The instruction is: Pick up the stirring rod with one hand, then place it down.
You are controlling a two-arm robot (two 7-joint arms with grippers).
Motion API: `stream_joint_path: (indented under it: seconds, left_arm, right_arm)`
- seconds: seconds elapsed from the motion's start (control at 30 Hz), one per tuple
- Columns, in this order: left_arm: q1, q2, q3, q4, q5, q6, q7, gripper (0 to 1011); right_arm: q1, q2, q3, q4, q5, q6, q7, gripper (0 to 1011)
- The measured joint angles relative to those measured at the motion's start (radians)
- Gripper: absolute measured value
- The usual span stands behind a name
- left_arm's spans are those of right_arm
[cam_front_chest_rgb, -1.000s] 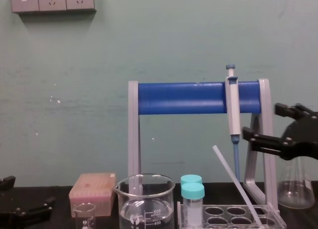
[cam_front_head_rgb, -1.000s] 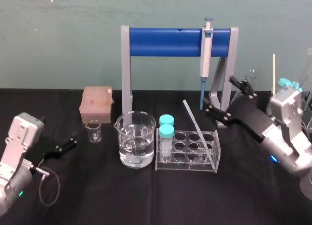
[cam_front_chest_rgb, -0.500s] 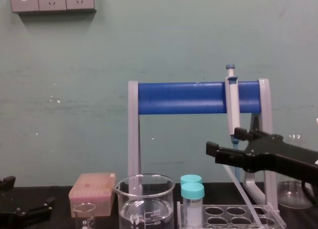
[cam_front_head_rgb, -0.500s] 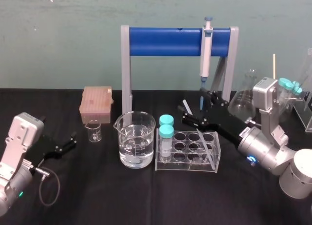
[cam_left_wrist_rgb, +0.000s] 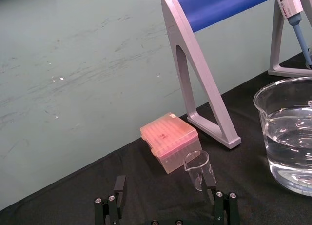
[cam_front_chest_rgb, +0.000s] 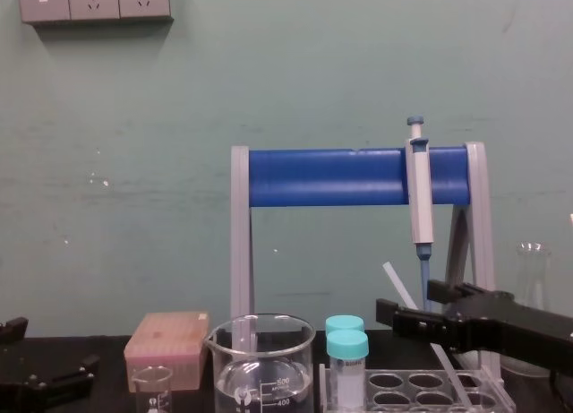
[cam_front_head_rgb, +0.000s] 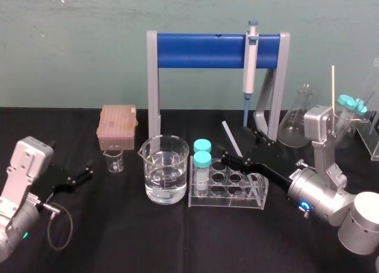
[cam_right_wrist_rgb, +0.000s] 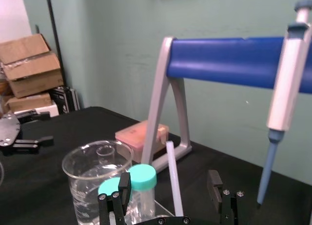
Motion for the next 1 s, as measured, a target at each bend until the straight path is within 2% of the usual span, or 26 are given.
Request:
stream_joint_path:
  seconds: [0.33, 0.8, 0.97, 1.0]
  left_arm:
    - [0.000, 0.000, 0.000, 0.000, 0.000, 0.000, 0.000, 1000]
    - [0.000, 0.000, 0.000, 0.000, 0.000, 0.000, 0.000, 1000]
    - [0.000, 0.000, 0.000, 0.000, 0.000, 0.000, 0.000, 1000]
    - [0.000, 0.000, 0.000, 0.000, 0.000, 0.000, 0.000, 1000]
  right_arm:
    - [0.007, -0.018, 0.023, 0.039, -0.024, 0.013, -0.012, 1003]
    - [0.006, -0.016, 0.020, 0.036, -0.023, 0.014, -0.013, 1003]
    - [0.005, -0.015, 0.020, 0.035, -0.023, 0.014, -0.013, 947]
    - [0.005, -0.015, 0.020, 0.035, -0.023, 0.014, -0.013, 908]
